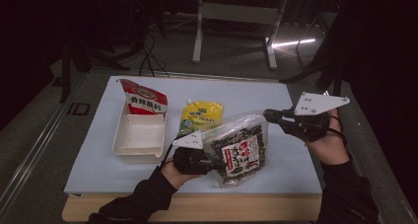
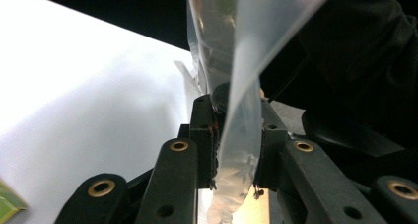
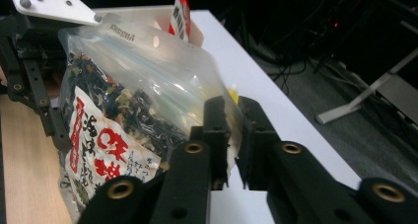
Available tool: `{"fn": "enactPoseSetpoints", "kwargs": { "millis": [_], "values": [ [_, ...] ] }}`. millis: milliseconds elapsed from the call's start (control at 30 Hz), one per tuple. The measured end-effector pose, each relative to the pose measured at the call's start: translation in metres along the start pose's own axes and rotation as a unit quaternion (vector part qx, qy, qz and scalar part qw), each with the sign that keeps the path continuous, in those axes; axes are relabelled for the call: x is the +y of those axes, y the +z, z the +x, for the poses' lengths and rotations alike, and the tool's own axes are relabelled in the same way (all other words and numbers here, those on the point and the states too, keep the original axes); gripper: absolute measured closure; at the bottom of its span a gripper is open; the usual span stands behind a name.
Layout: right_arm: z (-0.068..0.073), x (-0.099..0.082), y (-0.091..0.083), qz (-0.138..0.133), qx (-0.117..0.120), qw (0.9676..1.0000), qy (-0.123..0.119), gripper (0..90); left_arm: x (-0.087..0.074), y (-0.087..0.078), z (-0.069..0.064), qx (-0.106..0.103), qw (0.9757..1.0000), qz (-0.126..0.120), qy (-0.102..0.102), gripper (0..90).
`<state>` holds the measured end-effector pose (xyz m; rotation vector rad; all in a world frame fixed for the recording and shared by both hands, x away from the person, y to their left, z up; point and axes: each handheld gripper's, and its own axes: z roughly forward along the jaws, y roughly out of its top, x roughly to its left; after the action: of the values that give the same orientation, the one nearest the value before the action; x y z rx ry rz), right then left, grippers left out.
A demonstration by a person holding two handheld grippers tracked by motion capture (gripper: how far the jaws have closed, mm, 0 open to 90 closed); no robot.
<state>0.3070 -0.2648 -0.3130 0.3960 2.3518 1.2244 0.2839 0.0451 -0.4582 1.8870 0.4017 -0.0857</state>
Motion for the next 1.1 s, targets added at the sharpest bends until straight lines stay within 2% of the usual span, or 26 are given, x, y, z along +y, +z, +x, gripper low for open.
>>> {"fn": "enactPoseSetpoints", "kwargs": {
  "millis": [67,133,200,267,433,533,600,633,767,833,933,967,1000,1033,1100],
  "values": [
    [0.0,-0.001,-0.001,-0.007,-0.004,1.0,0.004,77.0,0.004,-0.004,-0.002,0.01,0.9999,0.006,0.01,77.5],
    [-0.001,-0.002,-0.002,-0.018,0.002,0.9998,0.01,71.0,0.007,-0.008,-0.002,0.02,0.9997,0.004,0.012,77.6],
    [-0.001,-0.005,-0.002,-0.018,-0.002,0.9997,0.014,65.3,0.009,-0.014,-0.002,0.027,0.9995,0.0,0.013,77.6],
    [-0.001,-0.007,-0.001,-0.022,0.002,0.9996,0.019,63.3,0.012,-0.02,-0.001,0.038,0.9991,-0.005,0.017,77.6],
    [-0.002,-0.017,0.006,-0.018,-0.005,0.9993,0.032,56.4,0.023,-0.037,0.0,0.062,0.9976,-0.016,0.024,77.5],
    [-0.002,-0.025,0.012,-0.017,-0.002,0.9988,0.046,51.4,0.028,-0.046,-0.001,0.077,0.9965,-0.014,0.029,77.6],
    [-0.002,-0.027,0.014,-0.017,-0.004,0.9986,0.049,49.6,0.03,-0.052,0.0,0.084,0.9958,-0.013,0.033,77.5],
    [-0.002,-0.033,0.018,-0.022,-0.003,0.9979,0.061,44.9,0.031,-0.054,0.0,0.086,0.9956,-0.014,0.032,77.5],
    [-0.002,-0.041,0.024,-0.028,-0.008,0.9966,0.077,38.5,0.034,-0.063,-0.001,0.095,0.9947,-0.015,0.036,77.5],
    [-0.001,-0.052,0.034,-0.03,-0.004,0.9944,0.101,31.1,0.038,-0.073,-0.001,0.106,0.9933,-0.016,0.041,77.5],
    [-0.002,-0.063,0.041,-0.038,0.007,0.991,0.128,24.6,0.04,-0.085,-0.001,0.118,0.992,-0.017,0.041,77.6],
    [-0.002,-0.063,0.041,-0.038,0.007,0.991,0.128,24.6,0.04,-0.085,-0.001,0.118,0.992,-0.017,0.041,77.5],
    [-0.002,-0.066,0.043,-0.04,0.01,0.99,0.135,22.2,0.042,-0.094,0.001,0.124,0.9912,-0.018,0.043,77.5],
    [-0.001,-0.073,0.045,-0.052,0.018,0.9881,0.144,17.3,0.042,-0.098,0.001,0.129,0.9905,-0.018,0.042,77.5],
    [-0.001,-0.078,0.046,-0.061,0.028,0.9855,0.156,15.5,0.043,-0.106,0.002,0.137,0.9894,-0.019,0.044,77.5]
  ]
}}
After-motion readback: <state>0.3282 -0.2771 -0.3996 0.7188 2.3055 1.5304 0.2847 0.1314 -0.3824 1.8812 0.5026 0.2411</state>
